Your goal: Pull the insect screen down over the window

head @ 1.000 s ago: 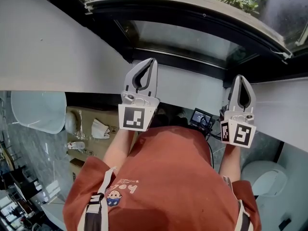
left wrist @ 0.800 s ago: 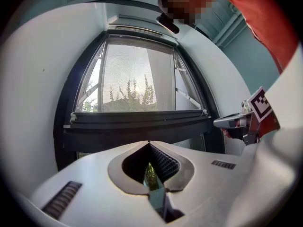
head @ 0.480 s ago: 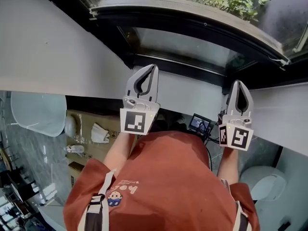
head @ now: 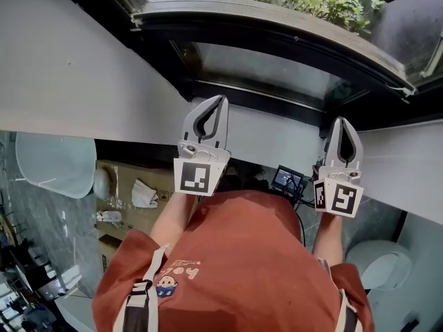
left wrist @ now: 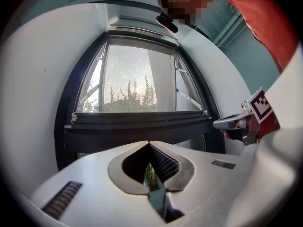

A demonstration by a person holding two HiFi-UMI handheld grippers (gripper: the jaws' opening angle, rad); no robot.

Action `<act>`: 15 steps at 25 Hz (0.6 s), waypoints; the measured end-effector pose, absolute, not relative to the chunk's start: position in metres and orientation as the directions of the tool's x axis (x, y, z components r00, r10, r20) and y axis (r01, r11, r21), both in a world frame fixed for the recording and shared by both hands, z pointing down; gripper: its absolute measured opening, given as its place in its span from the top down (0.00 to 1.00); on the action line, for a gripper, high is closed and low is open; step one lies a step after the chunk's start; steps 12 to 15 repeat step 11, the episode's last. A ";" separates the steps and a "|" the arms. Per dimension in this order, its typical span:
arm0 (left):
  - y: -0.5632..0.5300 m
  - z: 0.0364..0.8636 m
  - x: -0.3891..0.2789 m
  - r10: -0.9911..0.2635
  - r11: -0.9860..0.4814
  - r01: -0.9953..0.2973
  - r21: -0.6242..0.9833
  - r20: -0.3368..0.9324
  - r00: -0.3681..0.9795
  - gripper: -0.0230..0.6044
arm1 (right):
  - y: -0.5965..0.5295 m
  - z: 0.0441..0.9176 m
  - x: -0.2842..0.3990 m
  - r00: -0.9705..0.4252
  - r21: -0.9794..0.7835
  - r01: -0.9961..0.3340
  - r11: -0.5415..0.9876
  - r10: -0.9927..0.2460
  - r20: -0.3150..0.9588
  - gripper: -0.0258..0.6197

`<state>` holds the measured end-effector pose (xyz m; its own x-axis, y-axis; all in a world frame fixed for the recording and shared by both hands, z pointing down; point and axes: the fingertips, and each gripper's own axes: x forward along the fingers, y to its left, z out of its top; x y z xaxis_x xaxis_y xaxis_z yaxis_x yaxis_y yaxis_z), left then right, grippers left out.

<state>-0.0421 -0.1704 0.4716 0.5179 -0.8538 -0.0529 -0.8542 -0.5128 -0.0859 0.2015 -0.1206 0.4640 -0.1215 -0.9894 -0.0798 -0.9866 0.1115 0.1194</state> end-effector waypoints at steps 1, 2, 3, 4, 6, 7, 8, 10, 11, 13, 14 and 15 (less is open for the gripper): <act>-0.170 0.472 -0.042 -0.854 -0.513 -0.854 -0.085 -0.052 0.518 0.95 | -0.120 0.464 0.202 -0.121 0.121 -0.986 0.111 -0.990 -0.078 0.95; -0.170 0.472 -0.042 -0.854 -0.513 -0.854 -0.082 -0.051 0.518 0.95 | -0.120 0.464 0.202 -0.121 0.122 -0.986 0.111 -0.990 -0.078 0.95; -0.170 0.472 -0.042 -0.854 -0.514 -0.854 -0.079 -0.049 0.518 0.95 | -0.120 0.464 0.202 -0.120 0.122 -0.986 0.110 -0.990 -0.078 0.95; -0.170 0.472 -0.042 -0.854 -0.513 -0.855 -0.078 -0.048 0.518 0.95 | -0.120 0.464 0.202 -0.119 0.122 -0.987 0.109 -0.990 -0.079 0.95; -0.169 0.472 -0.042 -0.854 -0.513 -0.855 -0.082 -0.049 0.517 0.95 | -0.119 0.464 0.202 -0.120 0.122 -0.987 0.109 -0.989 -0.082 0.95; -0.169 0.472 -0.042 -0.854 -0.512 -0.855 -0.085 -0.049 0.517 0.95 | -0.119 0.463 0.203 -0.120 0.122 -0.986 0.109 -0.989 -0.083 0.95; -0.170 0.472 -0.042 -0.854 -0.512 -0.854 -0.088 -0.050 0.517 0.95 | -0.119 0.463 0.204 -0.119 0.123 -0.986 0.108 -0.989 -0.083 0.95; -0.171 0.471 -0.041 -0.854 -0.513 -0.854 -0.091 -0.053 0.518 0.95 | -0.119 0.462 0.206 -0.114 0.125 -0.987 0.103 -0.990 -0.085 0.95; -0.171 0.471 -0.041 -0.853 -0.513 -0.853 -0.092 -0.055 0.519 0.95 | -0.119 0.461 0.208 -0.111 0.125 -0.987 0.100 -0.990 -0.086 0.95; -0.171 0.471 -0.041 -0.853 -0.513 -0.853 -0.092 -0.055 0.519 0.95 | -0.119 0.461 0.208 -0.111 0.125 -0.987 0.100 -0.990 -0.086 0.95; -0.171 0.471 -0.041 -0.853 -0.513 -0.853 -0.092 -0.055 0.519 0.95 | -0.119 0.461 0.208 -0.111 0.125 -0.987 0.100 -0.990 -0.086 0.95; -0.171 0.471 -0.041 -0.853 -0.513 -0.853 -0.092 -0.055 0.519 0.95 | -0.119 0.461 0.208 -0.111 0.125 -0.987 0.100 -0.990 -0.086 0.95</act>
